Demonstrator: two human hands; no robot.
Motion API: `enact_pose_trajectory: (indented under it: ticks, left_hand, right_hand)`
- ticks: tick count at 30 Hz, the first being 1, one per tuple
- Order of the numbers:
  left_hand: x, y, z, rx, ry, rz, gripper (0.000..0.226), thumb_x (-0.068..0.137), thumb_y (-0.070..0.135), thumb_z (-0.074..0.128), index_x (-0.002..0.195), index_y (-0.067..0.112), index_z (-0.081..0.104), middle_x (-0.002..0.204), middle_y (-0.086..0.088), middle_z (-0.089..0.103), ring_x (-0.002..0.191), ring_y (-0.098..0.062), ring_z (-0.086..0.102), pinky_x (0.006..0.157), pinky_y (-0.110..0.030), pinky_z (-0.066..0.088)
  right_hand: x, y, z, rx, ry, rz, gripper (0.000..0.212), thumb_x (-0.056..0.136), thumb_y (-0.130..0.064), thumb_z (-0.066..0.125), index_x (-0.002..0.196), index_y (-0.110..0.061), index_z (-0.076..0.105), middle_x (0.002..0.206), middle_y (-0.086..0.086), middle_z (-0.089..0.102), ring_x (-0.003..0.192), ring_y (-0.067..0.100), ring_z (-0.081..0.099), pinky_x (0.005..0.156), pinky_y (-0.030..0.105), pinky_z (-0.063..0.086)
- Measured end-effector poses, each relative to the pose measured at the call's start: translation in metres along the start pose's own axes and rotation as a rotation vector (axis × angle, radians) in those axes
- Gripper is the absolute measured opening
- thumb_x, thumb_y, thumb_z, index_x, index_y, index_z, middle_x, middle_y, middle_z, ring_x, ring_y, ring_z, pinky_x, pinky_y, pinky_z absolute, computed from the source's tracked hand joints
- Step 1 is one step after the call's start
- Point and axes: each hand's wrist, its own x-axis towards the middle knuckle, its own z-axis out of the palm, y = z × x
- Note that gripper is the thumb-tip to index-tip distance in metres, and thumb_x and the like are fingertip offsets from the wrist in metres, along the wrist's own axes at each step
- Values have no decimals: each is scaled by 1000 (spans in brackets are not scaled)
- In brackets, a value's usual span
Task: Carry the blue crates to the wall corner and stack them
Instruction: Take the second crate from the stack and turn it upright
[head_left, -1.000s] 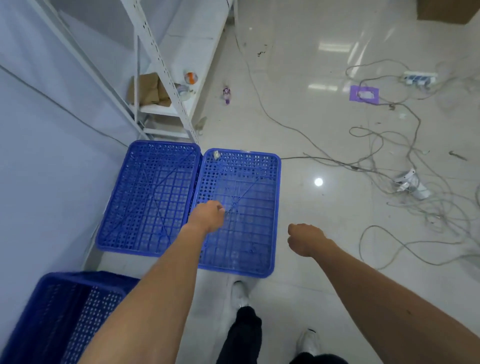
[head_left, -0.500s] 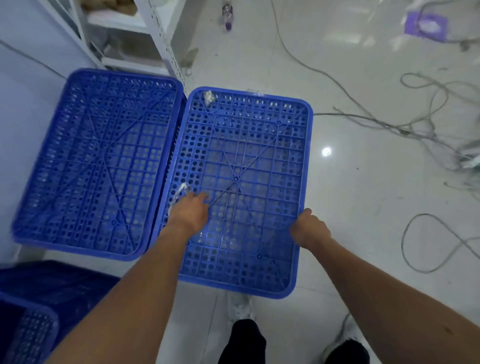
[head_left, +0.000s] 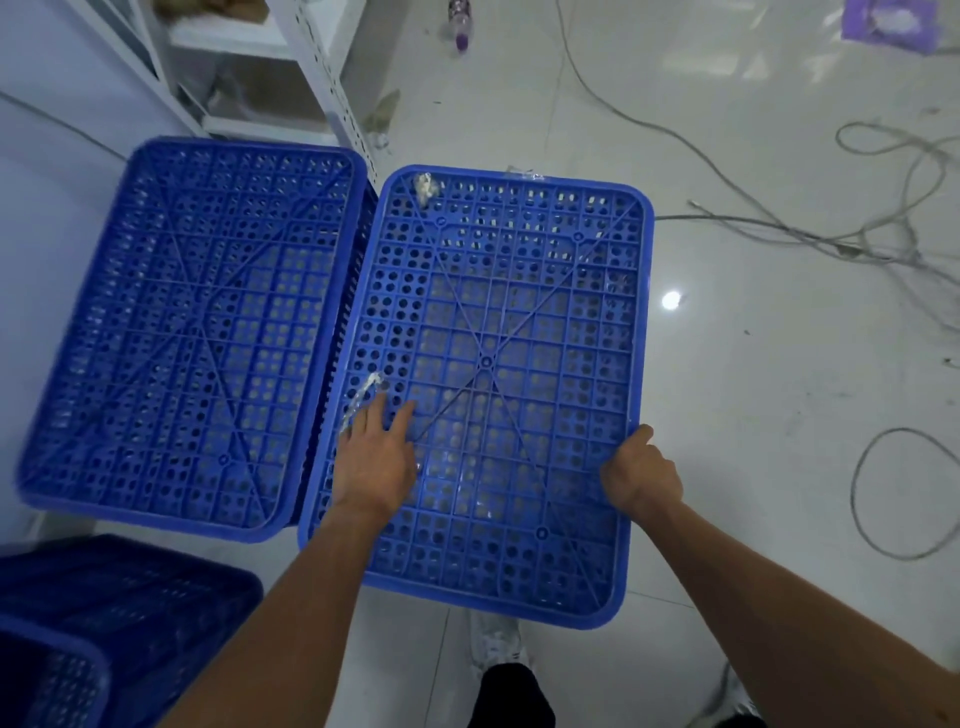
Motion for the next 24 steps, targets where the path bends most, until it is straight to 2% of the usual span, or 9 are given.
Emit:
enact_pose_trajectory:
  ticks: [5,7,11,13,18,21,24]
  left_hand:
    - [3,14,1,-1,1,29,68,101,48,41,158,30,9,167,-5,5,152,-28,11,120,-49,25]
    - [1,22,1,-24,28,16,72,100,52,43,159,29,9,166,-4,9,151,-28,15,119,-49,27]
    - [-9,45,1,-85,96,17,73,94,52,55,154,30,21,158,-9,25,143,-31,31,112,-52,38]
    - [-13,62,0,-115,101,-20,74,91,51,60,151,30,23,155,-12,26,138,-34,37,107,-52,43]
    - [-17,106,5,-222,-59,-211,105,84,66,61,158,20,2,164,-16,7,147,-39,22,112,-55,36]
    - [-16,134,8,-380,-184,-299,117,80,66,66,157,15,-6,161,-21,15,139,-43,36,107,-56,40]
    - [-18,163,12,-424,-221,-293,117,77,64,70,156,13,1,155,-23,23,129,-46,46,101,-54,46]
  right_hand:
    - [4,26,-7,12,14,10,54,97,-18,46,141,4,22,119,23,57,105,41,57,74,38,38]
    - [6,41,-12,3,20,9,55,97,-18,46,141,4,22,120,24,57,106,41,57,76,39,40]
    - [10,75,-27,4,23,28,58,97,-20,47,143,4,20,123,25,56,108,42,56,84,42,45]
    - [13,94,-35,-7,20,37,63,97,-21,47,145,5,16,125,25,56,110,42,56,86,42,45]
    - [23,143,-52,-6,37,76,67,97,-25,51,145,6,16,124,26,57,110,41,57,87,42,45]
    - [30,173,-61,-17,50,90,68,97,-28,52,144,5,17,123,24,59,109,40,58,86,41,45]
    - [39,206,-69,-41,61,111,70,97,-32,51,146,3,17,121,22,60,107,39,59,82,40,45]
